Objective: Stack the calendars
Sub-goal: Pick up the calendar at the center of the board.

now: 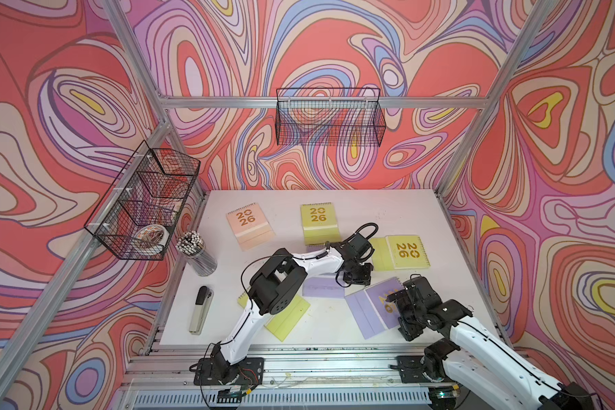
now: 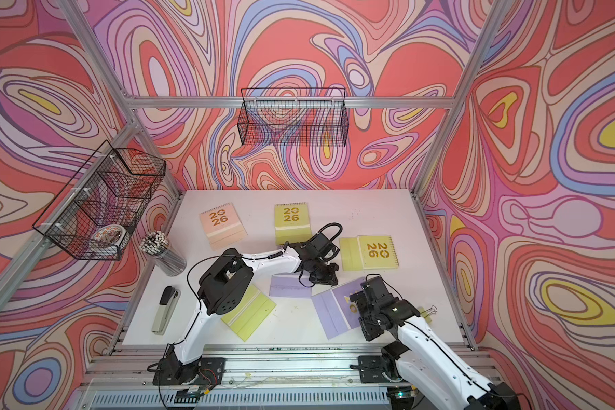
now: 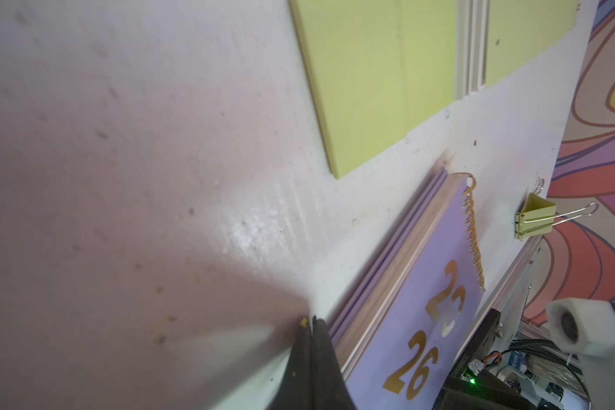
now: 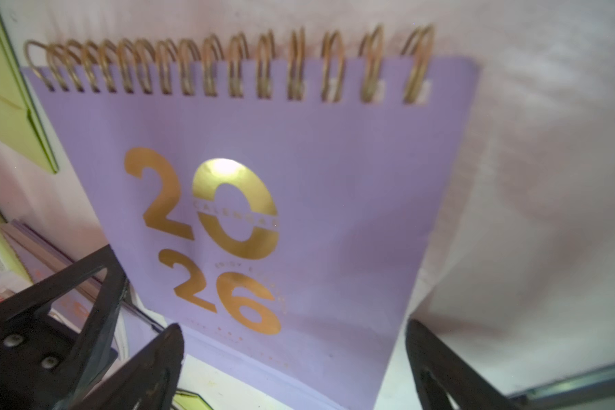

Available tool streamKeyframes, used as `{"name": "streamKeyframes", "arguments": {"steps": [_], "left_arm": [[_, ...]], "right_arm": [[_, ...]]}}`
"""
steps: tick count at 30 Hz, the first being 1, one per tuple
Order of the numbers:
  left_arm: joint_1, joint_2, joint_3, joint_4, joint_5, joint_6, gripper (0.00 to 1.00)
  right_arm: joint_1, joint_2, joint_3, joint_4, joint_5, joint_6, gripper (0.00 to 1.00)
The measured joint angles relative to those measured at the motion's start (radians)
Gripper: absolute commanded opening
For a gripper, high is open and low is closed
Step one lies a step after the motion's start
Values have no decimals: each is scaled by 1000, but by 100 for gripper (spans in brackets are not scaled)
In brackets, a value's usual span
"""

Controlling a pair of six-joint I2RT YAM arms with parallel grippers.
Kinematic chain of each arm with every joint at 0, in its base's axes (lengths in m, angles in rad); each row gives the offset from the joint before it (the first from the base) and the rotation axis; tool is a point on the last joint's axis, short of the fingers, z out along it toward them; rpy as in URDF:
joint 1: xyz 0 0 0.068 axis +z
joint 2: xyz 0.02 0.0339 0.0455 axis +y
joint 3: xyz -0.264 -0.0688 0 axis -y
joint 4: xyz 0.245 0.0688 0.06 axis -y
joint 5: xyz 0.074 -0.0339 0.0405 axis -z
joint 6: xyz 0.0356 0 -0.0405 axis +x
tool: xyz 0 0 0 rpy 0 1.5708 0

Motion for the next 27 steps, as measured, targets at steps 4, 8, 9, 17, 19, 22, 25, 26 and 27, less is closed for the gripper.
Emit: {"name": "streamKeyframes", "arguments": {"steps": [4, 8, 9, 17, 19, 22, 25, 26, 27], "left_arm": [[-2, 2, 1, 0, 5, -9, 0], [8, 2, 2, 1, -1, -14, 0], [9, 2, 2, 1, -1, -15, 0], [9, 2, 2, 1, 2, -19, 0], [9, 2, 2, 1, 2, -19, 0], [9, 2, 2, 1, 0, -19, 0], [10, 2, 2, 0, 2, -19, 0], [9, 2, 2, 0, 2, -19, 0], [9, 2, 2, 0, 4, -19, 0]], "right_arm": [[0, -34, -27, 64, -7, 6, 98], [0, -86, -58, 106, -8, 6, 99], [0, -97, -62, 109, -7, 6, 99], [0, -222, -62, 68, 96, -50, 98], [0, -244, -43, 52, 127, -70, 98], [0, -257, -10, 42, 164, -101, 95], [-1, -256, 13, 52, 180, -126, 91], [-1, -256, 18, 57, 182, -130, 90], [-1, -256, 23, 64, 185, -136, 89]]}}
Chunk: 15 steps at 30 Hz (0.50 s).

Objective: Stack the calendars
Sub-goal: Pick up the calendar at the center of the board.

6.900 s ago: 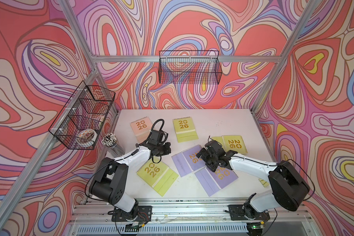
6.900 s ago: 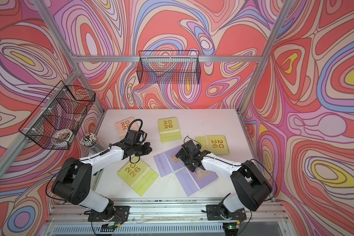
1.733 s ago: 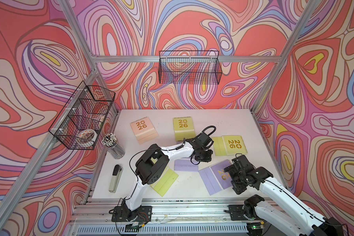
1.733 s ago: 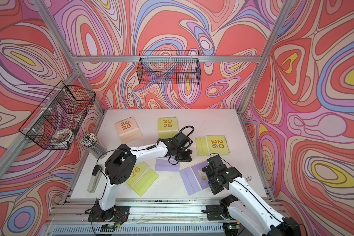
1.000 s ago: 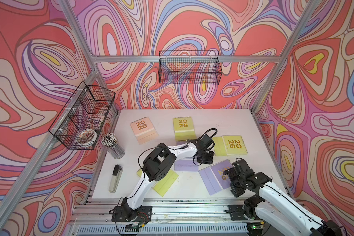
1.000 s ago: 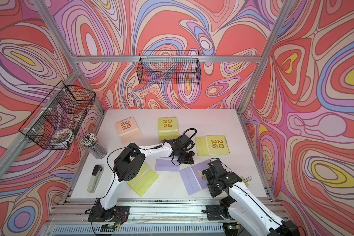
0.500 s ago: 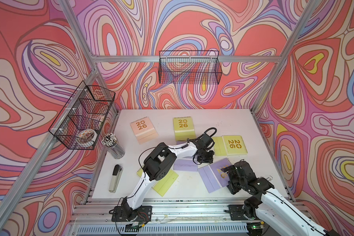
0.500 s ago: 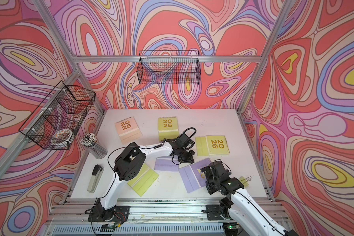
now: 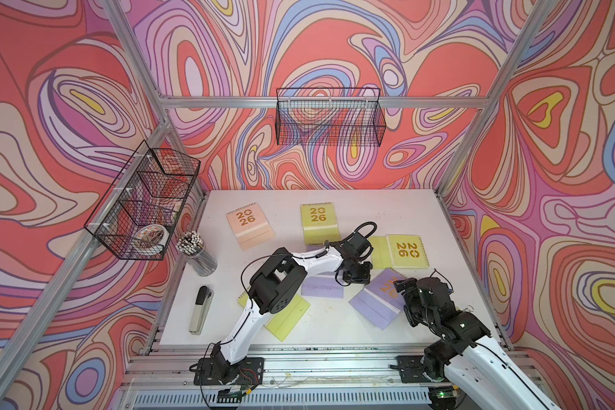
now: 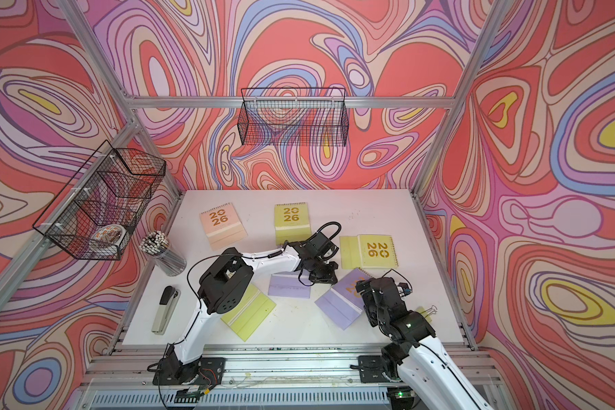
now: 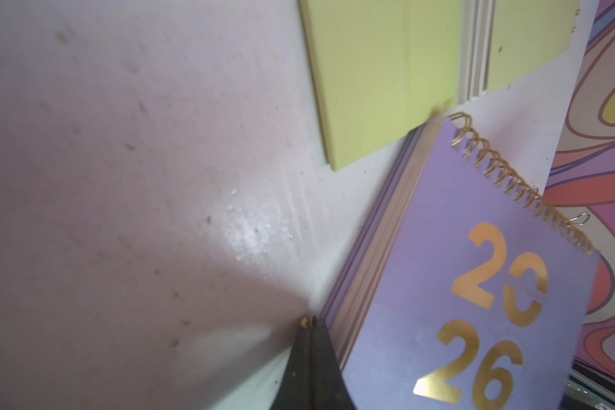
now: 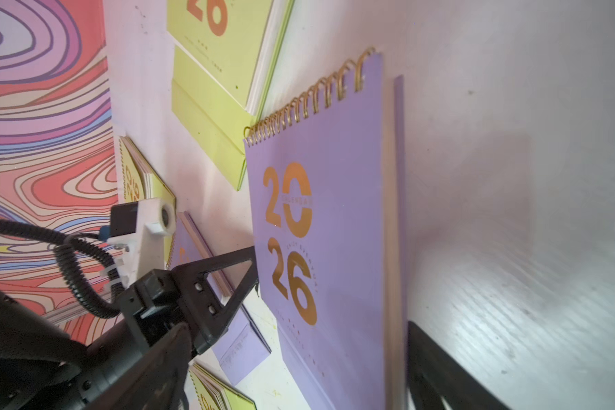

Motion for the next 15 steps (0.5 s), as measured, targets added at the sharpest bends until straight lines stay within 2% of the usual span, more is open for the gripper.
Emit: {"name": "streamKeyframes", "arguments": {"steps": [9, 15], "left_arm": [[-14, 0, 0, -9, 13, 0, 0], [-14, 0, 0, -12, 19, 0, 0]], "right_arm": [[0, -5, 7, 31, 13, -16, 70], [0, -19, 7, 26, 30, -12, 41]]}}
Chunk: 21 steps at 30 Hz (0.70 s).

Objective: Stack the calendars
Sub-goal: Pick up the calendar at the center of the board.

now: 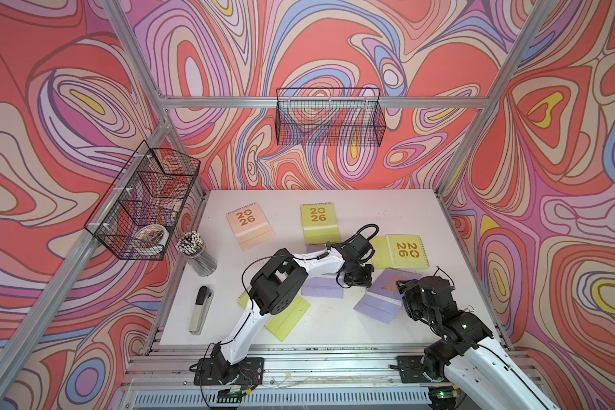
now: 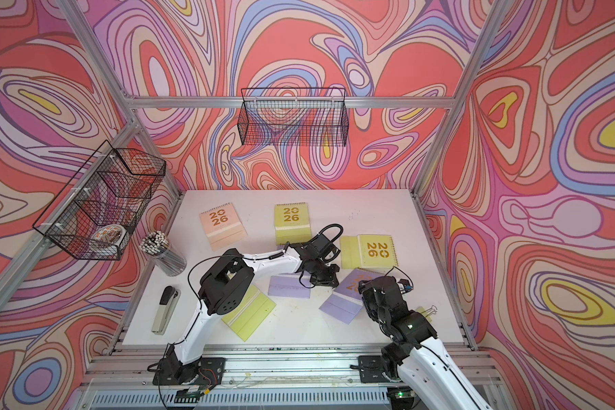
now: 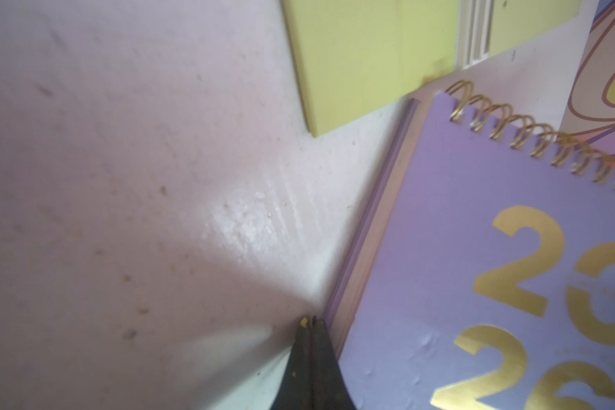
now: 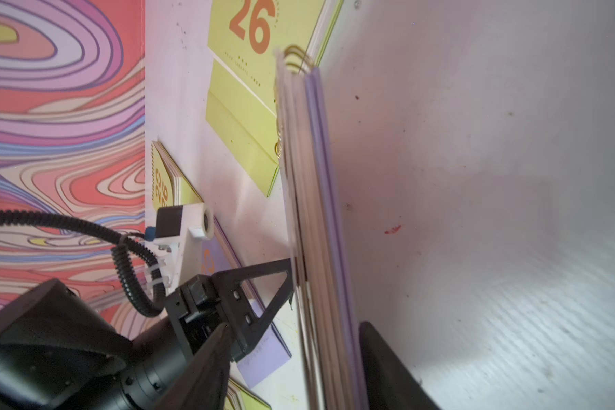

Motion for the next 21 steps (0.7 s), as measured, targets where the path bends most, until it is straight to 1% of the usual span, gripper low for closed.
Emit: {"name": "streamKeyframes", "arguments": {"steps": [3, 7, 9, 16, 21], "left_arm": [[-1, 0, 0, 0, 0, 0, 0], [-1, 0, 0, 0, -5, 0, 0], [3, 0, 0, 0, -6, -3, 0], [2, -9, 0, -6, -4, -8, 0], [12, -72, -8, -11, -11, -8, 0]], "right_arm": [[0, -1, 0, -6, 10, -4, 24], [0, -1, 0, -18, 24, -23, 7], [0, -1, 1, -23, 27, -31, 0], [0, 28, 48, -58, 42, -80, 0], [0, 97, 136, -87, 51, -154, 0]]}}
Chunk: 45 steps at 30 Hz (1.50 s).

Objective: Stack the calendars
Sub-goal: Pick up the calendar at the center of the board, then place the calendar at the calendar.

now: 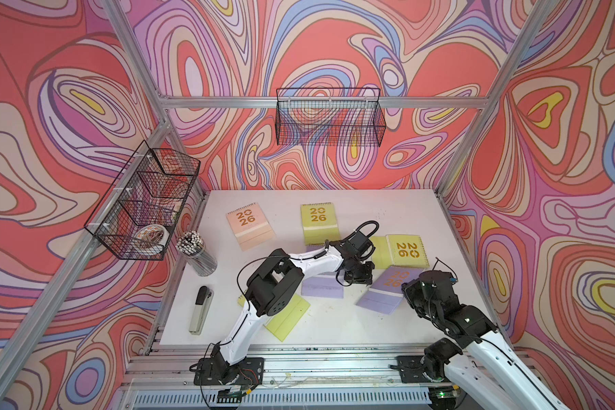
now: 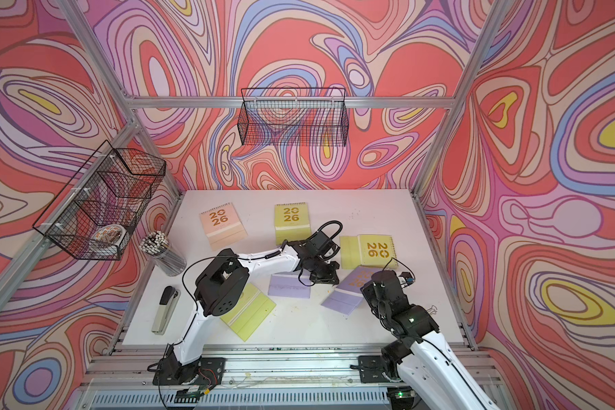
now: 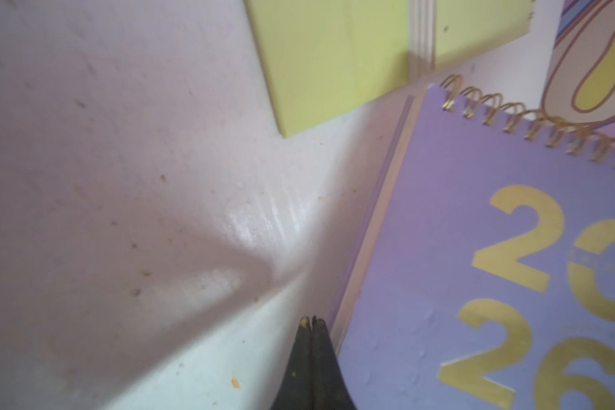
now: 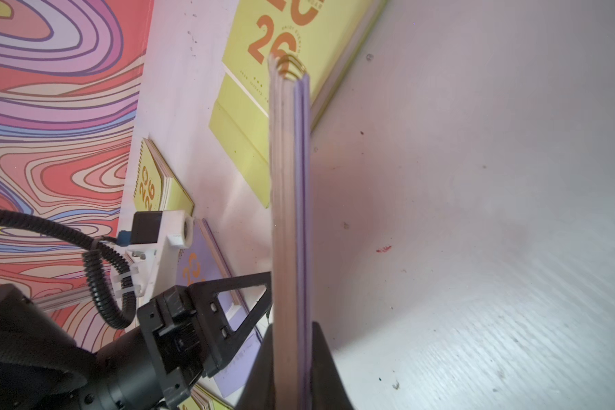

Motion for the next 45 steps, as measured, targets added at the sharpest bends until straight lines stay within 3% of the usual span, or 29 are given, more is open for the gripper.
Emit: {"name": "streamKeyframes", "arguments": {"steps": [11, 24, 35, 45], "left_arm": [[129, -300, -206, 35, -76, -7, 0], [311, -550, -499, 26, -154, 13, 0], [397, -613, -636, 28, -180, 22, 0], [465, -605, -697, 47, -175, 40, 0]], "right_arm": [[0, 207, 176, 68, -32, -215, 0], [0, 464, 184, 428, -295, -363, 0], [0, 688, 148, 755, -546, -371, 0], [1, 890, 84, 1101, -691, -269, 0]]}}
